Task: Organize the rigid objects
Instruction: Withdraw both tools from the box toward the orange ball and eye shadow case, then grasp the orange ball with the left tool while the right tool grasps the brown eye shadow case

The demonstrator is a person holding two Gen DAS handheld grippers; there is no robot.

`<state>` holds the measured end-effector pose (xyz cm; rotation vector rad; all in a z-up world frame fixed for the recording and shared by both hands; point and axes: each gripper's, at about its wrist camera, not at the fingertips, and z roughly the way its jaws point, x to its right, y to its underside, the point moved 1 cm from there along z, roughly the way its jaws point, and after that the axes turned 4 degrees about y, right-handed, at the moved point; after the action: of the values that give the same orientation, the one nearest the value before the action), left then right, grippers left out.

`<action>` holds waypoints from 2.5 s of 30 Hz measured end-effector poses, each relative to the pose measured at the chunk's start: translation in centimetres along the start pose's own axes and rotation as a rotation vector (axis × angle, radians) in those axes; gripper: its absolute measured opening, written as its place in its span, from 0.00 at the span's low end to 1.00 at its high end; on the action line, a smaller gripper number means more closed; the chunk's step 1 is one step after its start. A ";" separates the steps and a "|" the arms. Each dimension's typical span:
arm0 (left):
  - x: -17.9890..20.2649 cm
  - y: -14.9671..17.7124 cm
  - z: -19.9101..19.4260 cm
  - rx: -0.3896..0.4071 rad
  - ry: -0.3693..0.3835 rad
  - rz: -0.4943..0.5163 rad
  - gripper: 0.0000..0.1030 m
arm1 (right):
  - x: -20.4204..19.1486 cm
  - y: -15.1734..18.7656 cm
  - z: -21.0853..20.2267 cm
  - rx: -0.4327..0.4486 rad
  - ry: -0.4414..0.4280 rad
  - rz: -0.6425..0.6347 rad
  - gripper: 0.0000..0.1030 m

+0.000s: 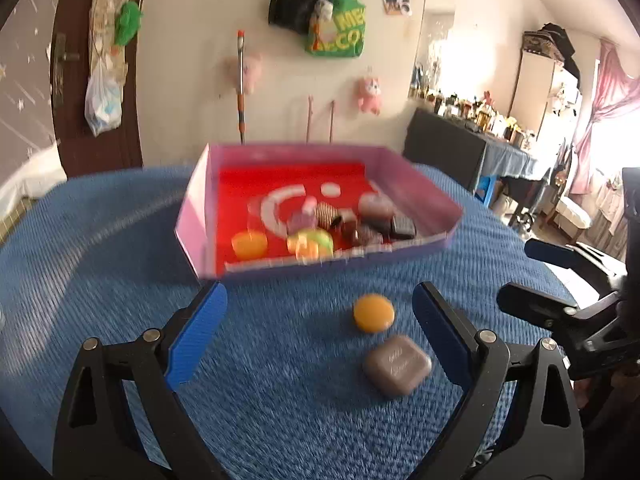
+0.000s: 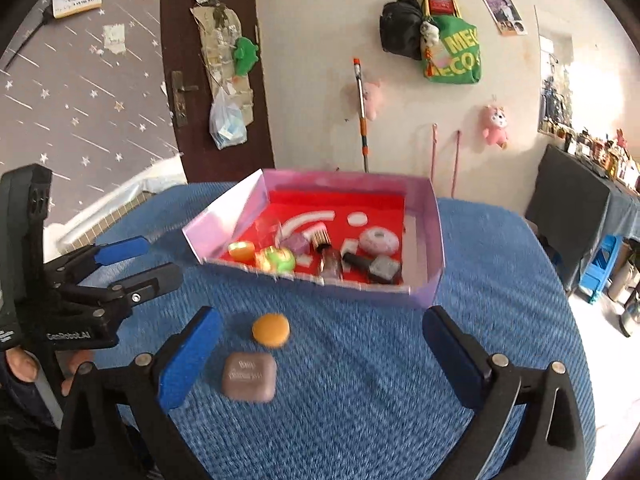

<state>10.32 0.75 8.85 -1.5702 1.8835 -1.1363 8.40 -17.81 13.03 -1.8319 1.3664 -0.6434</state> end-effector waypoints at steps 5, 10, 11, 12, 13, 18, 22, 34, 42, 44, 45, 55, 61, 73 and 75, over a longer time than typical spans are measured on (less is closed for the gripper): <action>-0.6 2.5 1.8 -0.076 -0.018 -0.041 0.92 | 0.3 3.0 2.0 -0.066 0.003 0.040 1.00; -1.5 4.0 3.1 -0.135 -0.028 -0.081 0.92 | 0.7 5.1 3.8 -0.123 -0.004 0.072 1.00; -1.7 4.2 3.3 -0.144 -0.030 -0.091 0.92 | 0.7 5.3 4.0 -0.127 -0.004 0.075 1.00; -1.8 4.4 3.4 -0.149 -0.029 -0.097 0.92 | 0.7 5.5 4.3 -0.132 -0.005 0.078 1.00; -1.9 4.5 3.4 -0.152 -0.029 -0.101 0.92 | 0.7 5.5 4.4 -0.135 -0.005 0.079 1.00; -2.1 4.6 3.6 -0.161 -0.035 -0.107 0.92 | 0.6 5.7 5.0 -0.144 -0.012 0.079 1.00; -2.3 4.6 3.7 -0.167 -0.042 -0.104 0.92 | 0.0 5.8 5.4 -0.155 -0.026 0.071 1.00; -5.0 4.7 2.7 -0.163 -0.099 -0.144 0.92 | -3.4 5.9 7.0 -0.197 -0.095 0.009 1.00; -5.4 5.4 3.7 -0.200 -0.116 -0.122 0.92 | -5.3 6.1 8.4 -0.234 -0.015 -0.103 1.00; -5.2 5.4 3.8 -0.209 -0.123 -0.105 0.92 | -5.1 6.0 8.5 -0.242 0.005 -0.115 1.00; -5.1 5.4 3.9 -0.211 -0.126 -0.099 0.92 | -4.9 5.9 8.6 -0.247 0.013 -0.115 1.00; -3.5 4.1 4.0 -0.218 -0.056 -0.076 0.92 | 2.0 4.4 8.8 -0.262 0.095 0.023 1.00; -0.9 2.4 5.5 -0.231 0.004 0.025 0.92 | 2.2 4.0 8.0 -0.243 0.016 -0.051 1.00; 3.2 0.9 9.4 -0.323 0.067 0.157 0.87 | 1.0 4.1 8.7 -0.281 -0.084 -0.161 0.84; 3.3 0.9 10.0 -0.343 0.058 0.169 0.80 | 0.9 4.0 9.1 -0.286 -0.102 -0.165 0.81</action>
<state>16.51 -5.51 2.99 -1.5219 2.2971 -0.8274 13.28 -16.81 4.42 -2.1910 1.3017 -0.4472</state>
